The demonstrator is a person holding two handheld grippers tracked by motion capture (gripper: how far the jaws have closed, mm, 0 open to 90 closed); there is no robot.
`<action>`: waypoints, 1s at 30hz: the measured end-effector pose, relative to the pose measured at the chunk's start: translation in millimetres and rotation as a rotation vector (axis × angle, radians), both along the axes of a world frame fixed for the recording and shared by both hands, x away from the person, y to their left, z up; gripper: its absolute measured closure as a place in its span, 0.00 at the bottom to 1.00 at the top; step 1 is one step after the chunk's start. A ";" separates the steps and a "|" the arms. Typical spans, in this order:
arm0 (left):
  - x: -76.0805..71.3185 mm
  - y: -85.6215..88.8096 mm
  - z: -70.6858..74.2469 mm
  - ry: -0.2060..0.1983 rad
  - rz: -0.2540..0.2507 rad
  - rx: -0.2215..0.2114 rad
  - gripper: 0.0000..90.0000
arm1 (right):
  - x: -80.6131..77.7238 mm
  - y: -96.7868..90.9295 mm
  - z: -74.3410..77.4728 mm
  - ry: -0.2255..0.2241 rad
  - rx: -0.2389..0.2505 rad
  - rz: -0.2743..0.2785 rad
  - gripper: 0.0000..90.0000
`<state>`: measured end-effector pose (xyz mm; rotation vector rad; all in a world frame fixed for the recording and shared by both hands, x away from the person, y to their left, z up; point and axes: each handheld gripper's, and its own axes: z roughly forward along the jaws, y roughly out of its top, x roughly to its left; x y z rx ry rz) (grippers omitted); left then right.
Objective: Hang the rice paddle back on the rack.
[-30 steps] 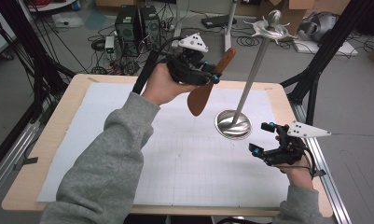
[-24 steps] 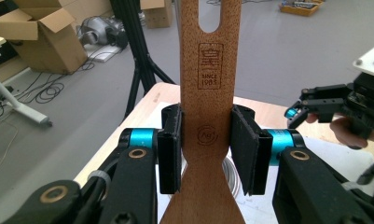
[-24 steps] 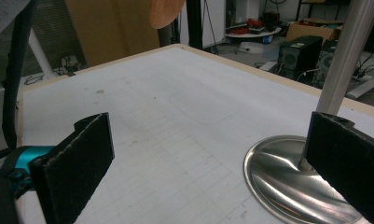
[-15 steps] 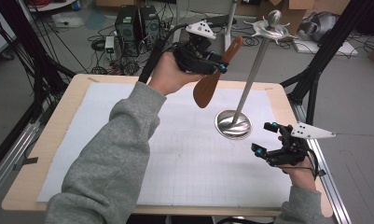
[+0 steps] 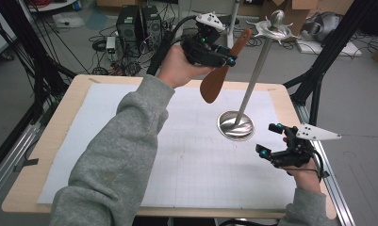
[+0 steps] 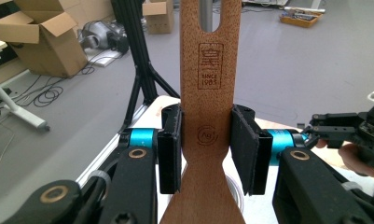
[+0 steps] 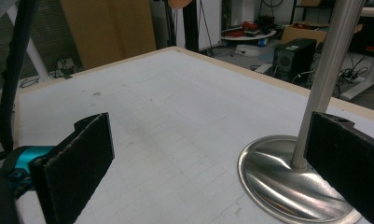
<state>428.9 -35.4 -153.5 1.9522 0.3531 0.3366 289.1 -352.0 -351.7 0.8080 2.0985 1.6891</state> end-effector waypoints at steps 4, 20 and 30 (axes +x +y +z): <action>0.3 -3.6 2.5 -0.004 -0.008 -0.003 0.72 | 0.7 -0.2 -0.3 -0.002 -0.003 0.000 0.00; 0.6 -10.4 3.3 -0.005 -0.011 -0.011 0.72 | -1.5 -1.8 0.9 0.001 0.003 -0.008 0.00; 1.2 -14.5 1.7 0.001 -0.014 -0.006 0.72 | -1.9 -2.8 1.5 -0.010 0.003 -0.005 0.00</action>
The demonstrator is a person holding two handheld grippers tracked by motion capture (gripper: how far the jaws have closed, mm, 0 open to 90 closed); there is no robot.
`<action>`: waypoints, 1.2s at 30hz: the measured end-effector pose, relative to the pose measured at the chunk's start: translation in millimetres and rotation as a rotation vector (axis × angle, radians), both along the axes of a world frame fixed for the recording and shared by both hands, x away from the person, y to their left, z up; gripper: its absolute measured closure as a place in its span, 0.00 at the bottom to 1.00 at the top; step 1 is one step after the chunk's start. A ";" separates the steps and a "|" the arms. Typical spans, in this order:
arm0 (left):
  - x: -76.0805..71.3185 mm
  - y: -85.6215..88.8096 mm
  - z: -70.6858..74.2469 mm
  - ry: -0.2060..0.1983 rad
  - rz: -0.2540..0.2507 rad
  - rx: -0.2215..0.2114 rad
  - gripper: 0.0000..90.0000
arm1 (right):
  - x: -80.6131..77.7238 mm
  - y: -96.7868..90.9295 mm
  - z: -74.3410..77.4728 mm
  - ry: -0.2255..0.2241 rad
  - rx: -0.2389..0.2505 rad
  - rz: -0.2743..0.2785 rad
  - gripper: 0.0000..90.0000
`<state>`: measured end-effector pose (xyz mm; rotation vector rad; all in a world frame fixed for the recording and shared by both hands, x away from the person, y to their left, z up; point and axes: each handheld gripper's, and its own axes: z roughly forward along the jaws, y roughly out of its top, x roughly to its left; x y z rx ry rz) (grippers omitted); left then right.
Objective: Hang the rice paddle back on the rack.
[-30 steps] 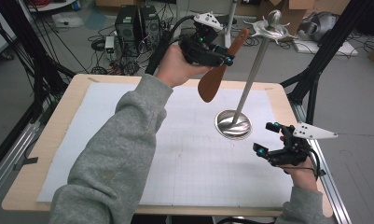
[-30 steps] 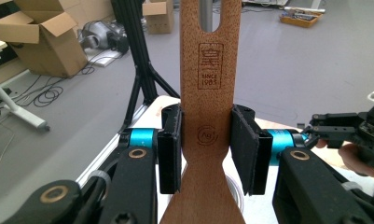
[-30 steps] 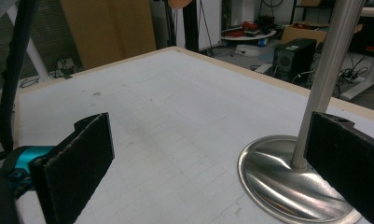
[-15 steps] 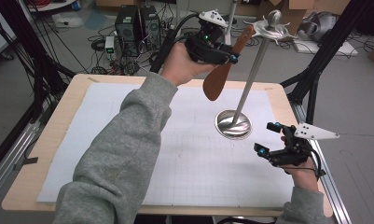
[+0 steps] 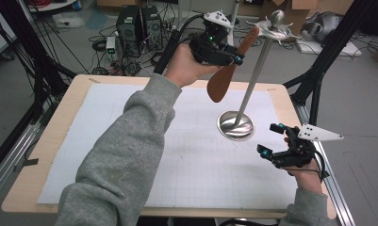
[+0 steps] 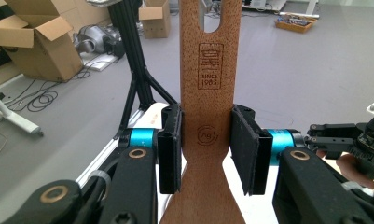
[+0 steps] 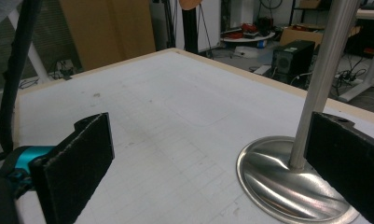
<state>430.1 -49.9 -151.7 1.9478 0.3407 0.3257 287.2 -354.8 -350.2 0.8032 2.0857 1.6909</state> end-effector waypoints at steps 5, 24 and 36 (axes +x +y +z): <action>1.2 -3.1 -2.1 0.002 0.003 0.000 0.72 | -0.2 -0.6 0.0 0.004 0.000 -0.004 0.00; 4.9 -11.7 -8.7 0.009 0.007 0.008 0.72 | -3.0 -4.5 1.1 -0.006 -0.002 -0.009 0.00; 8.0 -17.0 -12.5 0.013 0.013 0.008 0.72 | -3.5 -5.1 0.9 -0.002 -0.002 -0.010 0.00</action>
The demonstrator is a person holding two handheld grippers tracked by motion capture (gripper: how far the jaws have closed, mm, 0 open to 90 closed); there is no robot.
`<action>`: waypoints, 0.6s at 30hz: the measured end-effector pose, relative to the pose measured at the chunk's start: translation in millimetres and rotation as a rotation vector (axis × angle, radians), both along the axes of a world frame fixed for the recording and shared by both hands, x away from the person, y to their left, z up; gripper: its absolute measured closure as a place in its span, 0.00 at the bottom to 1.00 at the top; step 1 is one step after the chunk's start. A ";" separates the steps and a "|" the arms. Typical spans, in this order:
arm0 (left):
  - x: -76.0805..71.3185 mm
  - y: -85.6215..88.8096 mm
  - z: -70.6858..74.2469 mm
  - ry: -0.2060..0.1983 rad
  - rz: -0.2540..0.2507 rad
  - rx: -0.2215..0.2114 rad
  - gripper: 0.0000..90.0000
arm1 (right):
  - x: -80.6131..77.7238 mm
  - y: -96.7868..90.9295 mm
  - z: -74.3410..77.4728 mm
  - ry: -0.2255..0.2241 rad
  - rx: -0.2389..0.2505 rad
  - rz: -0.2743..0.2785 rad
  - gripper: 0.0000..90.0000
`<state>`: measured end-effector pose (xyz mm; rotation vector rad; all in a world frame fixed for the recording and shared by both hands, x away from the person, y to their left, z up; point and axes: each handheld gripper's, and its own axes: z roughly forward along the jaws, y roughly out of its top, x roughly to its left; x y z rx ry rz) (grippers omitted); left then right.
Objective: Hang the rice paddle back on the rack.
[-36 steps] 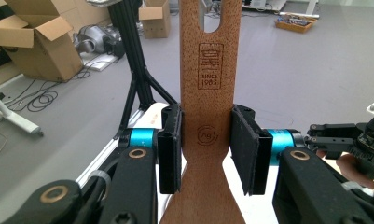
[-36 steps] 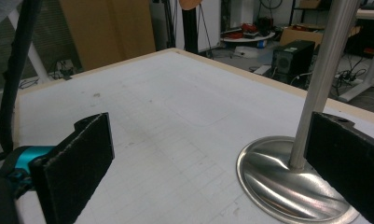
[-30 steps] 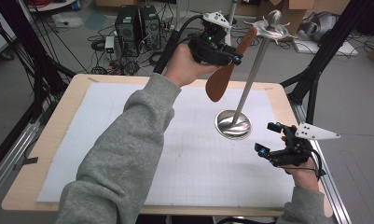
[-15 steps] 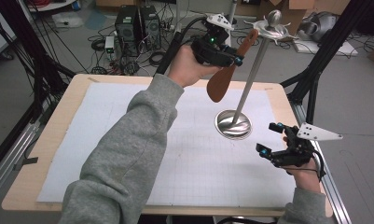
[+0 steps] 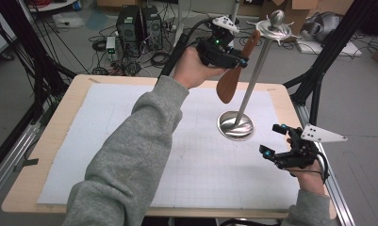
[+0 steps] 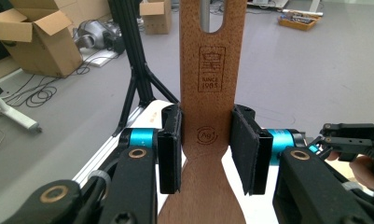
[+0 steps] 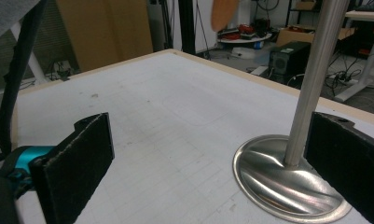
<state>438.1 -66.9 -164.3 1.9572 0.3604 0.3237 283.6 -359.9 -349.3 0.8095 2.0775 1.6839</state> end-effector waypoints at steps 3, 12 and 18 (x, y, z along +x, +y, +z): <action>1.1 -1.1 0.1 0.001 0.006 0.004 0.72 | -0.1 0.3 0.0 -0.001 -0.001 -0.001 0.00; 2.0 -2.7 -0.9 0.000 0.010 0.000 0.72 | -0.6 -0.2 0.3 0.001 0.002 0.000 0.00; 2.8 -3.7 -2.0 0.006 -0.001 -0.004 0.72 | -1.1 -1.6 0.5 -0.001 0.003 0.000 0.00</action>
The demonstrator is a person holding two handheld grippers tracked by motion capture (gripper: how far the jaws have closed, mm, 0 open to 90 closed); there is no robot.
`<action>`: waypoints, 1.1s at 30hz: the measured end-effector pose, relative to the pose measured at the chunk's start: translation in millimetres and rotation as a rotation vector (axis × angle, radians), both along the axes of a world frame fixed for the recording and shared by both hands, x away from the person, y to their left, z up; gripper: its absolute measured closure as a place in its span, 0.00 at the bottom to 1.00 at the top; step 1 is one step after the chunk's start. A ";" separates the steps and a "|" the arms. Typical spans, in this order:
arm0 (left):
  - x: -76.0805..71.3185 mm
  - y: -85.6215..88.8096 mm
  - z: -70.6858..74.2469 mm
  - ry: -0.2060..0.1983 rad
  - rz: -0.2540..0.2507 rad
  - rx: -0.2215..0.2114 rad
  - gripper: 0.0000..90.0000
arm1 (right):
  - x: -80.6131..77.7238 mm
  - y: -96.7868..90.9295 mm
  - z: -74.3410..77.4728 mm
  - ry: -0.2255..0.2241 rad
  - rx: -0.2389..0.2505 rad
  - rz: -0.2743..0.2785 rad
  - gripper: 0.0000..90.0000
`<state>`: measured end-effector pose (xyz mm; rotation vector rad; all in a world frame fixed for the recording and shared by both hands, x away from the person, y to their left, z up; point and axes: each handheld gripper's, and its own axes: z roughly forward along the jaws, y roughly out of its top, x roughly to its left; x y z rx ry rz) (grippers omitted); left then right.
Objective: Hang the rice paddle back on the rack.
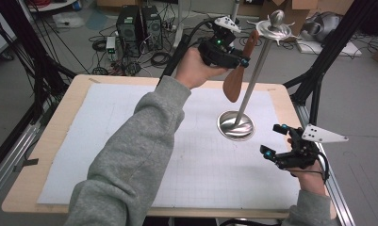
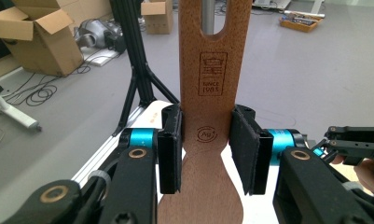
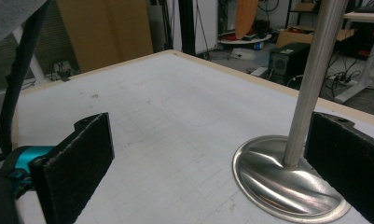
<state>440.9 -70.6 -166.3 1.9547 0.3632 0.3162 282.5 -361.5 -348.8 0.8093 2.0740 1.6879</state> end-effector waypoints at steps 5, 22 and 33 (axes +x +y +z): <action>-0.3 -0.4 -0.9 0.006 -0.005 -0.003 0.69 | -0.6 -0.1 0.0 0.003 0.000 -0.002 0.00; -8.8 29.5 -19.3 -0.008 -0.098 -0.055 0.36 | -2.1 -2.5 -0.2 -0.001 -0.002 -0.013 0.00; -23.8 52.7 -38.0 -0.051 -0.074 -0.031 0.26 | -1.1 1.6 -0.6 0.005 -0.012 -0.010 0.00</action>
